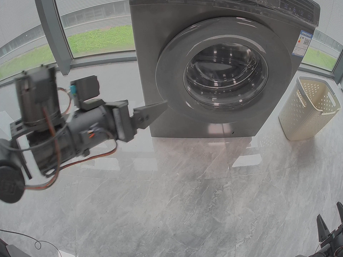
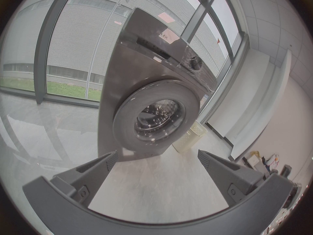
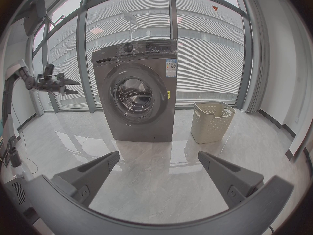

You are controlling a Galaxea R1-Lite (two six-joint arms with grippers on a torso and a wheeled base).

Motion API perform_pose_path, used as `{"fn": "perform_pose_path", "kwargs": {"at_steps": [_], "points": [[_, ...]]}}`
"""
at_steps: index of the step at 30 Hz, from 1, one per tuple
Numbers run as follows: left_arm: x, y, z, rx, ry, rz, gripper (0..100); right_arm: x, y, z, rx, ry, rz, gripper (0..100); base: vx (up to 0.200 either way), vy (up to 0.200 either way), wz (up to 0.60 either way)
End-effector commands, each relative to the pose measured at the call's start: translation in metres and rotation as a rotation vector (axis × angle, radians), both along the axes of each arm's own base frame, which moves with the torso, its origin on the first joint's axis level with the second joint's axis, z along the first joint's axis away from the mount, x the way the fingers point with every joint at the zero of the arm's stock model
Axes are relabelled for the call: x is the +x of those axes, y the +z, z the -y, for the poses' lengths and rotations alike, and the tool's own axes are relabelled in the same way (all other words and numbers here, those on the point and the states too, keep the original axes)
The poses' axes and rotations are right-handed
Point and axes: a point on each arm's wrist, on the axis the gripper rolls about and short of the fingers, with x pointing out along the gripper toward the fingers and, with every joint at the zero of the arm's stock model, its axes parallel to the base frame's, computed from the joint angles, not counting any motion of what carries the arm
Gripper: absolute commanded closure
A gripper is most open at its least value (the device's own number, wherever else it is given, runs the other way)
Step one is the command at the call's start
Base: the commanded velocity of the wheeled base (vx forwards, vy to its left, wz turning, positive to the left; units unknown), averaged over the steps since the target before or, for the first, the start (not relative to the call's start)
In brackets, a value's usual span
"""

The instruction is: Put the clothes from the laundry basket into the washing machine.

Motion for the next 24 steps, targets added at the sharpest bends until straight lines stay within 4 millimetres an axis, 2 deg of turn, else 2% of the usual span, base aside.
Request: {"fn": "perform_pose_path", "kwargs": {"at_steps": [1,4,9,17,20,22,24], "points": [[-0.187,-0.084,-0.145,0.167,0.099,0.13,0,0.0,-0.005,0.0,0.0,0.0,0.0,0,0.0,0.0,0.0],[-0.201,-0.1,-0.154,0.154,0.218,0.157,0,0.0,-0.005,0.0,0.0,0.0,0.0,0,0.0,0.0,0.0],[-0.22,-0.109,-0.161,0.129,0.363,0.203,0,0.0,-0.005,0.0,0.0,0.0,0.0,0,0.0,0.0,0.0],[-0.234,-0.138,-0.16,0.135,0.537,0.23,0,0.0,-0.005,0.0,0.0,0.0,-0.001,0,0.0,0.0,0.0],[-0.233,-0.14,-0.16,0.134,0.554,0.226,0,0.0,-0.005,0.0,0.0,0.0,0.0,0,0.0,0.0,0.0],[-0.23,-0.162,-0.159,0.16,0.64,0.17,0,0.0,-0.005,0.0,0.0,-0.001,0.0,0,0.0,0.0,0.0],[-0.232,-0.169,-0.159,0.167,0.664,0.148,0,0.0,-0.005,0.0,0.0,-0.001,0.0,0,0.0,0.0,0.0]]}}
